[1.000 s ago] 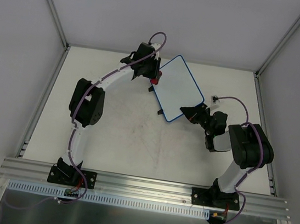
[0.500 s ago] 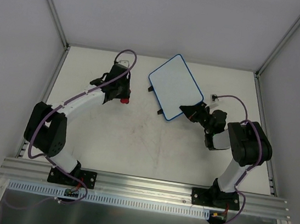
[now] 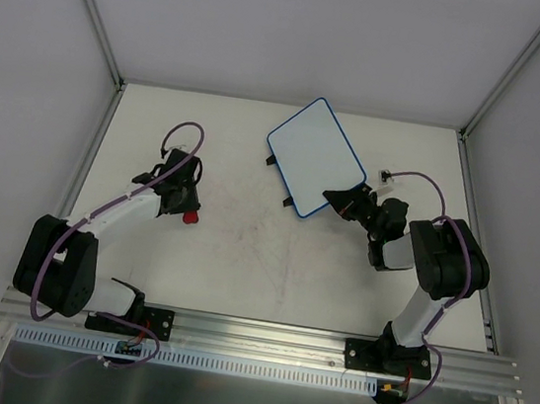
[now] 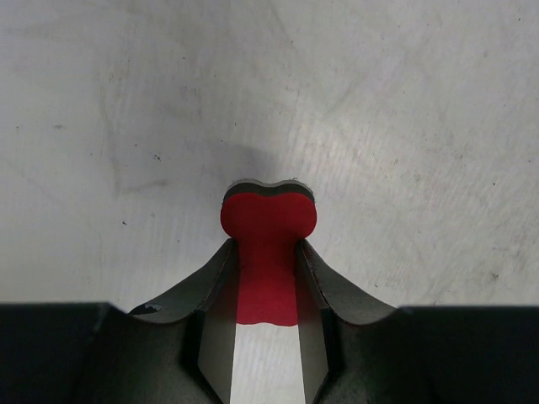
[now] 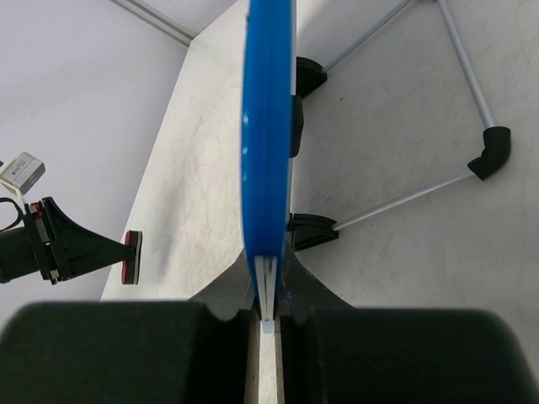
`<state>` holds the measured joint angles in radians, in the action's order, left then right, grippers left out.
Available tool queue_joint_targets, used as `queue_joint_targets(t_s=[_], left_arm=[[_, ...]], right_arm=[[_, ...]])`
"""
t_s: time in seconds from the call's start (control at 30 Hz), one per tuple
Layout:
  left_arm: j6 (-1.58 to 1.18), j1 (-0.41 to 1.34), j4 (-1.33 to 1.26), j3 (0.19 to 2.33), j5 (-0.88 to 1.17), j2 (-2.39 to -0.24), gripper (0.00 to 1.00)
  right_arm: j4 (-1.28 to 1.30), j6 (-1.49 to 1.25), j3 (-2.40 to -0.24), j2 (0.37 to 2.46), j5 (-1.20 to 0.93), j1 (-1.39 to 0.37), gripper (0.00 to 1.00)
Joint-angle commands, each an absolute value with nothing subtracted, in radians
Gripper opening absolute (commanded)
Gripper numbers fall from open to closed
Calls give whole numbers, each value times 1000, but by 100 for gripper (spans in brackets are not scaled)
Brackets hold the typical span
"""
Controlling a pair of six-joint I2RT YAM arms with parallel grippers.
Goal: Erase the whiteboard
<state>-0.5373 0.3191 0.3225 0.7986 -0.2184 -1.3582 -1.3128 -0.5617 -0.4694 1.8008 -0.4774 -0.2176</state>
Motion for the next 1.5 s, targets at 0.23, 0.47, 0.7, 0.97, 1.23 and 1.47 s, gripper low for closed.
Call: queue_joint_targets(t_s=[0.23, 0.47, 0.7, 0.97, 1.23, 1.47], left_arm=[[-523, 302, 325, 845, -229, -1393, 5], [-523, 291, 325, 848, -201, -1436, 19], [-512, 293, 325, 834, -213, -1410, 39], [-495, 290, 327, 816, -216, -1371, 56], [-497, 290, 325, 753, -180, -1240, 78], [-477, 291, 328, 629, -164, -1008, 99]], right_arm=[[-1531, -555, -494, 1813, -523, -232, 0], [-1531, -557, -494, 1821, -514, -232, 4], [-1531, -560, -497, 1829, -511, -232, 8], [-1531, -561, -500, 1836, -508, -232, 11], [-1532, -558, -495, 1839, -503, -230, 39], [-1532, -522, -473, 1804, -494, -235, 71]])
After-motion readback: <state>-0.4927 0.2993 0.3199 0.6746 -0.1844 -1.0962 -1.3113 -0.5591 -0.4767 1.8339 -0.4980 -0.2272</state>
